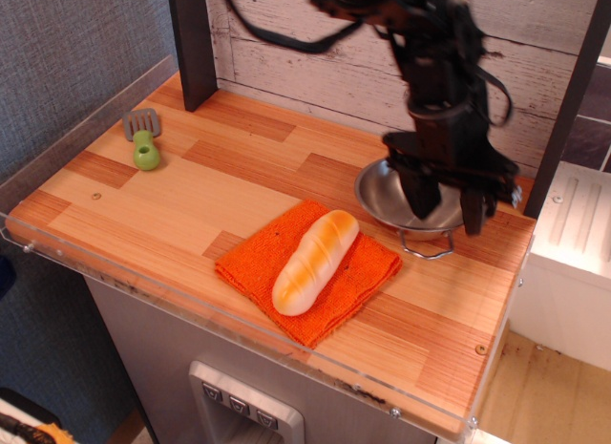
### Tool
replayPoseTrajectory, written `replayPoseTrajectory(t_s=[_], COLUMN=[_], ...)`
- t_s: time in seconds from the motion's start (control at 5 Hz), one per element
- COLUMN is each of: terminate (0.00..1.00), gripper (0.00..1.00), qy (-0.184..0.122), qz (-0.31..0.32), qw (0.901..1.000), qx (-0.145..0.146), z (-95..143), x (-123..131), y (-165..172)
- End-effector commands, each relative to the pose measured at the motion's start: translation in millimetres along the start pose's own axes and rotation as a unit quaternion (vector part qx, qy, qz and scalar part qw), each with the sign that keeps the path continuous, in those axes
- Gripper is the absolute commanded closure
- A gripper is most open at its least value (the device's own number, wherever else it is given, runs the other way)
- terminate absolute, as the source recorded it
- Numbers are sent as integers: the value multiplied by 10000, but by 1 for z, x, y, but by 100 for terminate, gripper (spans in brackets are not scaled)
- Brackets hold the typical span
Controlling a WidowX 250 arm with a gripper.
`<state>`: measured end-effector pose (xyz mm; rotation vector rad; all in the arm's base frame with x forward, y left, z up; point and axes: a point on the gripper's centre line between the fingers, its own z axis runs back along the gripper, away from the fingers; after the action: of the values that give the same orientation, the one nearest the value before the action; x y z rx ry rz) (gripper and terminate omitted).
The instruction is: Pick up the pot and place it behind the bread
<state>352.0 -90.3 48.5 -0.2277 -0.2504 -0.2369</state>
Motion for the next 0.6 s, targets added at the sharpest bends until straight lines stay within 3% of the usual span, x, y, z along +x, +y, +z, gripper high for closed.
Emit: replayPoseTrajectory(t_s=[0.0, 0.4], terminate=[0, 0], gripper=[0, 0], qy=[-106, 928], qz=[229, 665], qw=[9978, 9838], qx=[615, 1385], z=[98, 118], x=[-16, -68], y=[19, 49])
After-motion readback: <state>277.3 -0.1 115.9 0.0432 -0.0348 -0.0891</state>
